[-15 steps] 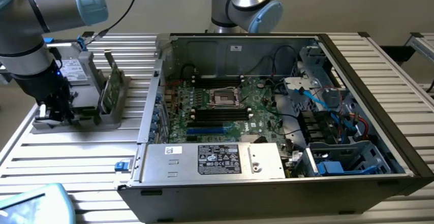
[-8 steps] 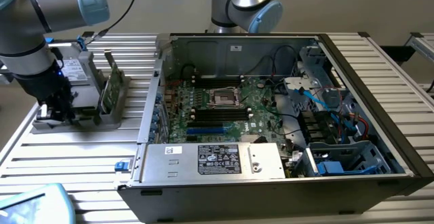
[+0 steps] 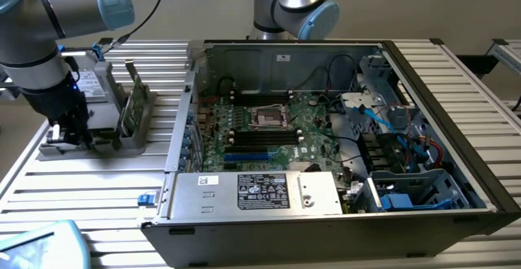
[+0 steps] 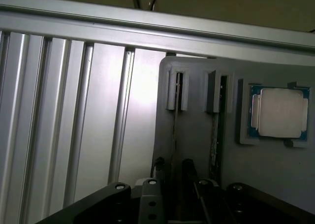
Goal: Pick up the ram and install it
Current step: 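Pick up the ram and move it above insertion slot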
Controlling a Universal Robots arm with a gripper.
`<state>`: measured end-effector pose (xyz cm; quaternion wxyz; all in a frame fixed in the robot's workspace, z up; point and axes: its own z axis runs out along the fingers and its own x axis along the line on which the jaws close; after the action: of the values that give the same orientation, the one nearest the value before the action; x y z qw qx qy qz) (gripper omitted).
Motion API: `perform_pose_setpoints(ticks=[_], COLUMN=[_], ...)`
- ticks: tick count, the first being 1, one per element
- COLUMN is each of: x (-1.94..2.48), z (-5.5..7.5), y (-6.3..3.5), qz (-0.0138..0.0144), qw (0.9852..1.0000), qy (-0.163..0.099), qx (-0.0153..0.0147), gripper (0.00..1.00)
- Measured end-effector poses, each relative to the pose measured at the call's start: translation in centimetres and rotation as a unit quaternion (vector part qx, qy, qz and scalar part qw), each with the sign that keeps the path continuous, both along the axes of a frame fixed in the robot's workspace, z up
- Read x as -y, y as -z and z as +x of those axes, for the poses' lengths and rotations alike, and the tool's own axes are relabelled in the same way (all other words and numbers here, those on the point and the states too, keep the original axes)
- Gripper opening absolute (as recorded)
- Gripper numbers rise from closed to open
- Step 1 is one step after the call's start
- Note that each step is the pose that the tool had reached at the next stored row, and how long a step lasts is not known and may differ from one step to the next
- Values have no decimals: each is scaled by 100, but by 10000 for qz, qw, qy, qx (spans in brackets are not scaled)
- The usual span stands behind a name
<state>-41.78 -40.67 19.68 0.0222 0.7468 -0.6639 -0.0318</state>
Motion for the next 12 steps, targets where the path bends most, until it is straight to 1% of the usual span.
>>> perform_pose_setpoints(ticks=[12], x=[-13], z=[14], y=[0], qz=[-7], qw=[10000], qy=[0], qx=[0], gripper=[28])
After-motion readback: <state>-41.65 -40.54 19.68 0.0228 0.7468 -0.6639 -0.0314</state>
